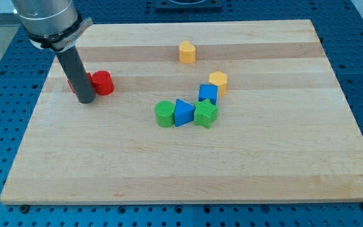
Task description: Push the green star and cube towards the bottom right side
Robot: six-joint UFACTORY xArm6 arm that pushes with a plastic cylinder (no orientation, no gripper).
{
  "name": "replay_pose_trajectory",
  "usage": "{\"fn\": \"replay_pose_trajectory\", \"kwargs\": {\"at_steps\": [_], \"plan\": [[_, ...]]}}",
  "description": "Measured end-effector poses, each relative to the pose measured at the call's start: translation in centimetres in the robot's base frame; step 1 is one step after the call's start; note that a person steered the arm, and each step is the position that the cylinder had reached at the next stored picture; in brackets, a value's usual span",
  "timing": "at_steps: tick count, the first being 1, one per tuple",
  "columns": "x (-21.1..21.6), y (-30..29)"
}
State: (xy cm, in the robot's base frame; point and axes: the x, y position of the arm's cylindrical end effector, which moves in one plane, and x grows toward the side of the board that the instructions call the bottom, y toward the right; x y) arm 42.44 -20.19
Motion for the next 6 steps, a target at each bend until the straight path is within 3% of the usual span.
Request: {"fn": "replay_pose_trajectory", "kwargs": {"at_steps": [1, 2, 3, 4, 5, 6], "plan": [[0.8, 0.5], [3.5, 6.2], [1.6, 13.6], [-4.2, 16.5], [-3.0, 17.8], [1.1, 19.8]]}}
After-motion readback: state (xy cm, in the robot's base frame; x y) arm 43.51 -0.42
